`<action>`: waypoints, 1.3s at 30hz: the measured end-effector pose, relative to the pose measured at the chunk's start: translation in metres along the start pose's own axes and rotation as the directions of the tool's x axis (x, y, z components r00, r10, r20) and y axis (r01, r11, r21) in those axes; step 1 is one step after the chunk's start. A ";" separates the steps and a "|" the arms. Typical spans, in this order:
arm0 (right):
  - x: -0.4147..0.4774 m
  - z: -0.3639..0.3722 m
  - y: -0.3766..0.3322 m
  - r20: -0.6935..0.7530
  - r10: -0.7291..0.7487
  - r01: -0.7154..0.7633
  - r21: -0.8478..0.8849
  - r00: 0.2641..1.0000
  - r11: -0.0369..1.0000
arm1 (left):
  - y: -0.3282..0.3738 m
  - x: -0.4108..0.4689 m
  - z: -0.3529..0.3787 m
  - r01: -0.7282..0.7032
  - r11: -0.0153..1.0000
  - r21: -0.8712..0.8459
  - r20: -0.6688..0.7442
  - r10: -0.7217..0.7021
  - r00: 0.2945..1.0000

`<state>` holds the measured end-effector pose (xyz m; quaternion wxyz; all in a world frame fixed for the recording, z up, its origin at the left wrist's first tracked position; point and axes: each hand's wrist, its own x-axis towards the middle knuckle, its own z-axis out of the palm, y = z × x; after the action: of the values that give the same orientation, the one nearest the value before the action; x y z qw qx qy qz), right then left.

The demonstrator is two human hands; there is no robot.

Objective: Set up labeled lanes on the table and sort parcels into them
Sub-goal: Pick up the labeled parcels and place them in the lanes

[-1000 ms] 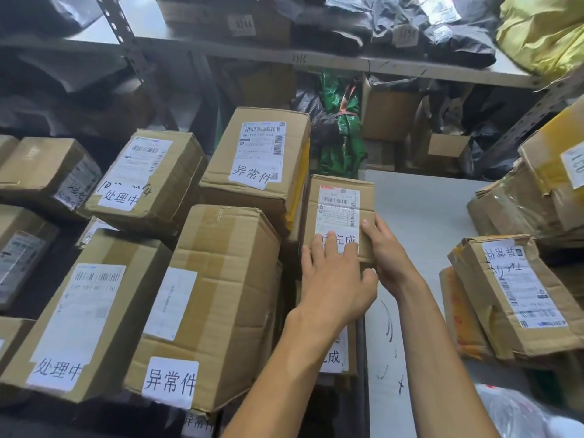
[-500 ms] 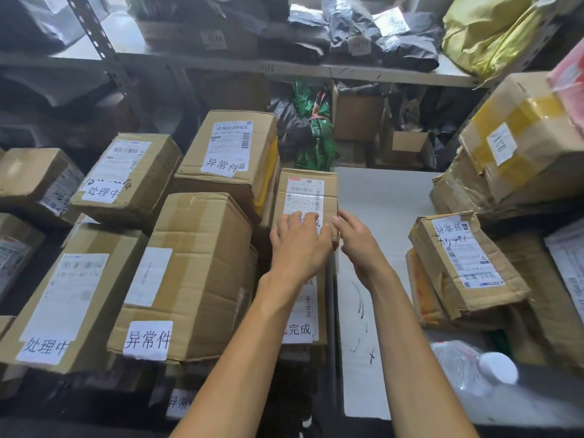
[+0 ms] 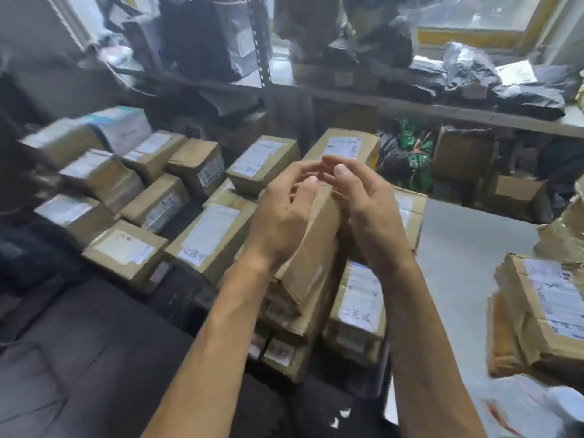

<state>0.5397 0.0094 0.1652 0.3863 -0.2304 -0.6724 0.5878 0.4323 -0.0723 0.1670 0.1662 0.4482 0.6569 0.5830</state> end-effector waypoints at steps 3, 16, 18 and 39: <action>0.008 0.062 -0.012 0.136 -0.011 0.001 0.077 0.991 0.997 | -0.001 -0.010 -0.069 0.060 0.997 0.039 -0.173 -0.052 0.983; 0.076 0.319 0.008 0.418 -0.054 0.086 -0.058 0.907 0.995 | -0.100 -0.018 -0.354 0.211 0.971 -0.113 -0.384 -0.238 0.892; 0.088 0.349 0.020 0.385 -0.029 0.061 -0.070 0.922 0.996 | -0.127 -0.009 -0.387 0.243 0.960 -0.138 -0.347 -0.276 0.896; 0.229 0.491 0.235 -0.088 0.610 -0.609 -0.265 0.787 0.748 | -0.405 0.189 -0.456 0.633 0.774 0.016 0.183 -0.625 0.759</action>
<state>-0.0182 -0.0686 -0.0111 0.1353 -0.4877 -0.6373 0.5811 -0.1679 -0.1731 -0.0249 0.4204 0.2482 0.7378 0.4662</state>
